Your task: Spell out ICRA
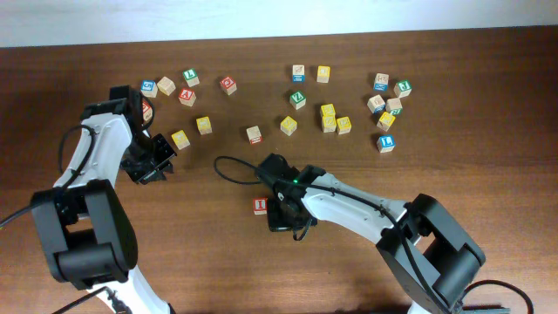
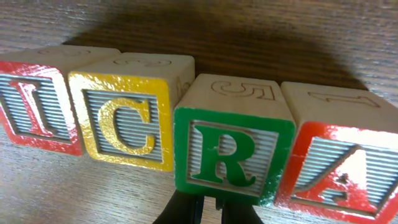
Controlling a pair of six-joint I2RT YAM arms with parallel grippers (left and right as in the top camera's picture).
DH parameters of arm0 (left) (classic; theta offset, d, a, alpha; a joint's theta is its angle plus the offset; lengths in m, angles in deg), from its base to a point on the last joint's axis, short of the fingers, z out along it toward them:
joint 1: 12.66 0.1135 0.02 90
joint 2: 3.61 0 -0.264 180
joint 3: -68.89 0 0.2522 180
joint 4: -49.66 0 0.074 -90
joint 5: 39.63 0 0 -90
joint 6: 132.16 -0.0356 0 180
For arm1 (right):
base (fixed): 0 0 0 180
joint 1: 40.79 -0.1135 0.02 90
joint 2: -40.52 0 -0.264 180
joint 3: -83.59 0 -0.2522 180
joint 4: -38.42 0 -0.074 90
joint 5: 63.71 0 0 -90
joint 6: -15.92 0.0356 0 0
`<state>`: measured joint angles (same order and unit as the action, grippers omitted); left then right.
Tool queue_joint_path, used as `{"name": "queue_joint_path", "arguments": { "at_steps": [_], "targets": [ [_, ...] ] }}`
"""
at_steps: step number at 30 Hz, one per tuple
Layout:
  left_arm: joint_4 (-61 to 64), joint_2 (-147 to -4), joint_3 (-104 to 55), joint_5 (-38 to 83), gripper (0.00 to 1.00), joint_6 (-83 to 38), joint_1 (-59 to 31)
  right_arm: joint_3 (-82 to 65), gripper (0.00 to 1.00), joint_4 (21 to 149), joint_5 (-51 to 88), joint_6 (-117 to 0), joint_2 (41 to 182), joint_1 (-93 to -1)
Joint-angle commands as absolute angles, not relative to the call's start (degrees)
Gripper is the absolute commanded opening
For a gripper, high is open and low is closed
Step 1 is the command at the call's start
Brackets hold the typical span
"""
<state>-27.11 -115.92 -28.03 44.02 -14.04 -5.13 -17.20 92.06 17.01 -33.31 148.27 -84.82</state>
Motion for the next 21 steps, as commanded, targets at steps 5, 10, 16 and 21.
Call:
{"name": "queue_joint_path", "arguments": {
  "at_steps": [5,10,16,21],
  "targets": [
    [-27.15,-116.38,-28.40,44.65,0.12,-14.59,-5.02,-17.62,0.04,91.78,17.95,-32.89,148.68,-85.04],
    [-27.17,-116.38,-28.37,44.65,0.12,-14.59,-5.02,-17.62,0.04,91.74,18.21,-32.89,148.68,-85.04],
    [-27.17,-116.38,-28.37,44.65,0.12,-14.59,-5.02,-17.62,0.04,90.73,18.83,-32.89,148.68,-85.04],
    [-27.15,-116.38,-28.37,44.65,0.13,-14.59,-5.04,-17.62,0.04,90.66,18.80,-32.91,148.68,-85.04]
  ]
}}
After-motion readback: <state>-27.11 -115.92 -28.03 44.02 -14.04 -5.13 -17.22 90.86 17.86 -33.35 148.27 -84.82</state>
